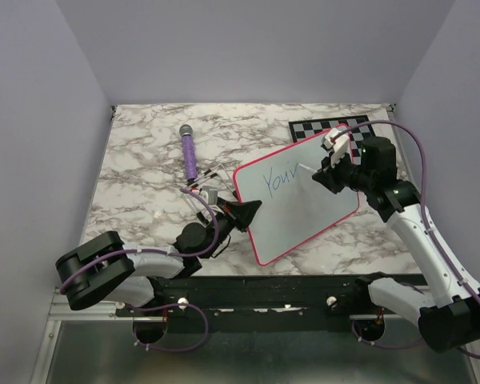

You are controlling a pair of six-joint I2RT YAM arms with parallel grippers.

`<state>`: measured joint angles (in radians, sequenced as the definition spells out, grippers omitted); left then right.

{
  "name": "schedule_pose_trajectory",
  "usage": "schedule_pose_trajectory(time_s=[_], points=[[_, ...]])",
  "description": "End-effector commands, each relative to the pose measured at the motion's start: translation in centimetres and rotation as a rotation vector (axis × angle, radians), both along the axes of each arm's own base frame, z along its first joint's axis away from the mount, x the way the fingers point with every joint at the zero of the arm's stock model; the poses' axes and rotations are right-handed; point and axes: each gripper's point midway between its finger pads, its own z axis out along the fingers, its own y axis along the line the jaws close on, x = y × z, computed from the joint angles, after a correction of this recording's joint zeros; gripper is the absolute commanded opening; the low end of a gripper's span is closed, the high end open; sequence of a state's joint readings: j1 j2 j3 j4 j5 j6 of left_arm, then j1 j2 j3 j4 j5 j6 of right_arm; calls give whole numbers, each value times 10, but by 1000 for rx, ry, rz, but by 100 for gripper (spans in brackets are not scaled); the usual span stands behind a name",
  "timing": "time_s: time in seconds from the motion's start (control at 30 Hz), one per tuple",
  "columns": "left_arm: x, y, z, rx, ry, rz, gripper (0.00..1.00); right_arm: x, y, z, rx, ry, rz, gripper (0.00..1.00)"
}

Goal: Write a sentence on the whiteboard

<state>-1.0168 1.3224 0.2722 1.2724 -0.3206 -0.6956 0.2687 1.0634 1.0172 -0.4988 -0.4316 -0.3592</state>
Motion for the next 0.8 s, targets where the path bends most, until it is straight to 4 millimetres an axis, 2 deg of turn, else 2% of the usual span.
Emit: schedule_pose_trajectory(time_s=[0.0,0.1,0.33,0.53,0.77], points=[[-2,3,-11,102,-53,7,0,-12,-4,5,10,-29,-1,1],[-1,2,-13,102,-51,3,0,-16,-7,-9,-2,1,-2,1],[-2,0,-9,93,-55,-6,0,-16,-6,-25,-15,53,4,1],[-2,0,-10,98,-57,-5,0,-9,-8,-31,-29,67,-13,1],[-3,1,-11,101,-57,-5,0,1,-21,-29,-42,46,-83,0]])
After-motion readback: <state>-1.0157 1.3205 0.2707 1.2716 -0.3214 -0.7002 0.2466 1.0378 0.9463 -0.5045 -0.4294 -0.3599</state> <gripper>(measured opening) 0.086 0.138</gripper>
